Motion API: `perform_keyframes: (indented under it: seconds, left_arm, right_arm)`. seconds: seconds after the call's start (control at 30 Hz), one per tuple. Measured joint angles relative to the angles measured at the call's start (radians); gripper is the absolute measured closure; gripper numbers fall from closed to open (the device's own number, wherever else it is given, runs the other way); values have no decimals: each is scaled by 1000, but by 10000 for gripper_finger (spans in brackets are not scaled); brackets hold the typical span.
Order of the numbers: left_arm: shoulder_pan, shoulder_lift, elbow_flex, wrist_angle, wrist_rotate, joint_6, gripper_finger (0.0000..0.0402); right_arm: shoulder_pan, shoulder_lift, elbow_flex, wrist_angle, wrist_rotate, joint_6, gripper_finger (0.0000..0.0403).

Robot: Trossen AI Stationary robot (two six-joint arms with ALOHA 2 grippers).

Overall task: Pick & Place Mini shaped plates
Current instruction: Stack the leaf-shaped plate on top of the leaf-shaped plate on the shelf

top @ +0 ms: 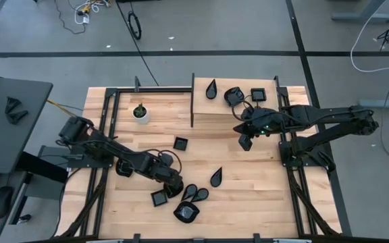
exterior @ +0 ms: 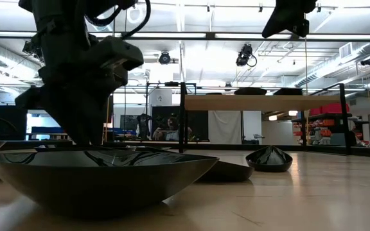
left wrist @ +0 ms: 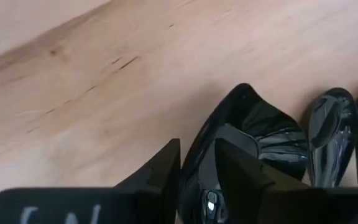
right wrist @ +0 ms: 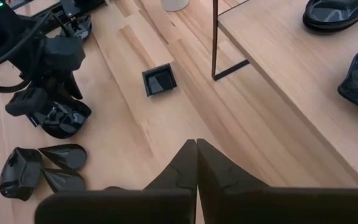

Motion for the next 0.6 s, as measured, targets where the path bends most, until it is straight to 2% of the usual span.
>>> perform_keyframes:
  seconds: [0.13, 0.37, 0.6]
  left_arm:
    - [0, 8, -1, 7, 4, 10, 324]
    - [0, 12, -1, 23, 2, 28, 393]
    - [5, 1, 0, 35, 1, 29, 398]
  right_arm:
    - [0, 0, 0, -1, 0, -4, 398]
    - [0, 0, 0, -1, 0, -21, 398]
    - [0, 0, 0, -2, 0, -26, 398]
